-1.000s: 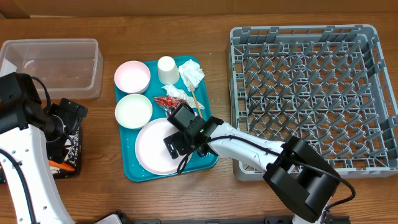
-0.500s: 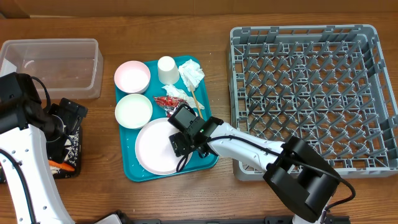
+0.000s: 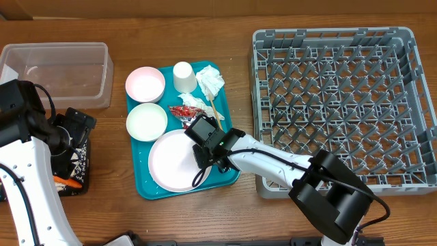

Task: Sort waste into correct bins and load items into the dishwasher rack
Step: 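Grasp the white plate rim with the right gripper and lift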

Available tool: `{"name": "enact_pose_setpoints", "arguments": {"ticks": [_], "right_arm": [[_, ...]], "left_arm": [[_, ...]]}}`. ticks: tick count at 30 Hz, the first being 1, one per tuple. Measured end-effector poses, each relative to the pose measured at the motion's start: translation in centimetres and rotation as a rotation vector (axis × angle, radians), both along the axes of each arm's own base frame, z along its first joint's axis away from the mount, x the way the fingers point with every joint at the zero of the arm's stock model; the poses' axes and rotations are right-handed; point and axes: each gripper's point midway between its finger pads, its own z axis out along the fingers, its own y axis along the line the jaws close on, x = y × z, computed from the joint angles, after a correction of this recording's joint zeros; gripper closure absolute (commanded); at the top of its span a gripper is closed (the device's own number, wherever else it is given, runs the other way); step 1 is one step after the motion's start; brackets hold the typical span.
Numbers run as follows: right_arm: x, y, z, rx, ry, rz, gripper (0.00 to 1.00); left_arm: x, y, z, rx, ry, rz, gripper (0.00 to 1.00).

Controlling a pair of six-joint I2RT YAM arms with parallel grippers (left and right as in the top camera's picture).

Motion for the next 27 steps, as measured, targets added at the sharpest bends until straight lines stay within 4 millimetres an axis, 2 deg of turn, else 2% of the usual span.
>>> {"name": "enact_pose_setpoints", "arguments": {"ticks": [6, 13, 19, 27], "right_arm": [[-0.1, -0.2, -0.1, -0.008, 0.003, -0.003, 0.72], [-0.5, -0.4, -0.3, -0.019, 0.024, 0.004, 0.96], [-0.2, -0.1, 0.6, -0.011, 0.029, -0.01, 0.96], [-0.8, -0.6, 1.7, -0.055, 0.071, -0.013, 0.96]], "left_arm": [[0.0, 0.0, 0.0, 0.0, 0.0, 0.0, 0.0], [0.0, 0.0, 0.0, 0.0, 0.0, 0.0, 0.0], [0.0, 0.0, 0.0, 0.0, 0.0, 0.0, 0.0], [0.0, 0.0, 0.0, 0.0, 0.0, 0.0, 0.0]]}}
